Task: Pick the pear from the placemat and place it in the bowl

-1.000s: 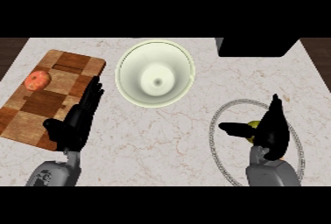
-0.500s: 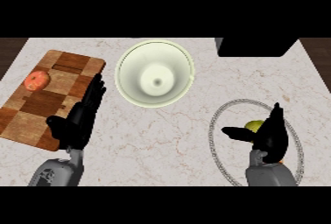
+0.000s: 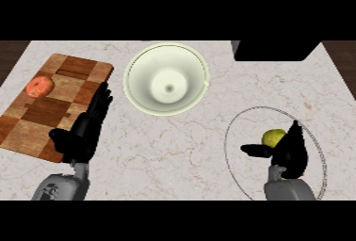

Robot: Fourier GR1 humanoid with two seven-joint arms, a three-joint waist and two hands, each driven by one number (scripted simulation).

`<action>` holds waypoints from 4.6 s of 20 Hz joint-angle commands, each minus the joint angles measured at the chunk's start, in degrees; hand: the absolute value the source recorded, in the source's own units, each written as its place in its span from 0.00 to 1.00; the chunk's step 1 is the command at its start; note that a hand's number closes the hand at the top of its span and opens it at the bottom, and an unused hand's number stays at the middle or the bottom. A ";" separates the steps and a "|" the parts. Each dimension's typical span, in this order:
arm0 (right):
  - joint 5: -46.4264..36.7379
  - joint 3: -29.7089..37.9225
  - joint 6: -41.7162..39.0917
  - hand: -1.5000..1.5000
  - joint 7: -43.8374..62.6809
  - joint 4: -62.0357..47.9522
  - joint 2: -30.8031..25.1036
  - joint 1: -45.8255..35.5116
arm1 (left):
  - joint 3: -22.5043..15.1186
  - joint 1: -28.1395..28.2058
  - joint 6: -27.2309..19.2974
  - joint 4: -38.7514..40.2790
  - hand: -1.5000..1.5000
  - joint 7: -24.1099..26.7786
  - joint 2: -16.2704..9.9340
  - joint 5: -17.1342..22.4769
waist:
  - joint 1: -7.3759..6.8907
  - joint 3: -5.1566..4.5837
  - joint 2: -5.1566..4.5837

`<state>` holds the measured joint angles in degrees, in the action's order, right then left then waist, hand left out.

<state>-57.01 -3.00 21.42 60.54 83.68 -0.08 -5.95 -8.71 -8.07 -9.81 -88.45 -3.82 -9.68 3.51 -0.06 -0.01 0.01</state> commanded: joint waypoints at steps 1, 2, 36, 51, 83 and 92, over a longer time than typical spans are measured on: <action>1.51 0.76 -2.85 1.00 1.98 -1.98 0.08 -3.51 | 2.36 -1.17 1.89 -0.61 0.50 -2.48 -0.06 0.14 | 0.00 0.01 0.00; 3.31 -1.21 -3.07 1.00 -2.59 -5.52 0.08 -1.54 | 1.50 -1.32 2.12 4.68 0.50 3.00 0.92 0.19 | 0.05 0.01 -0.11; 23.55 -56.62 17.34 1.00 -9.80 6.92 0.08 -49.41 | 1.74 -3.48 4.29 3.65 0.50 -1.39 1.88 -1.38 | -2.84 -0.13 0.33; 36.30 -41.94 12.66 1.00 0.65 -13.24 0.07 -79.22 | 2.57 -1.19 5.64 2.02 0.50 0.88 1.18 -1.37 | -2.45 -0.14 -0.09; 41.94 -28.37 4.74 0.00 -41.55 -61.02 0.07 -66.00 | 2.05 0.63 4.74 -0.47 0.50 0.71 3.44 -3.43 | -2.54 0.00 -0.86; 49.19 -19.48 4.80 0.00 -61.54 -60.02 0.08 -63.34 | 1.26 -1.66 3.07 3.90 0.50 2.23 6.17 -5.18 | -2.07 0.04 -0.96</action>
<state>-10.40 -26.30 24.71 6.42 23.48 -0.05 -69.96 -6.02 -9.77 -5.44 -86.31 -3.23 -5.52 -0.14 -2.35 0.01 -0.90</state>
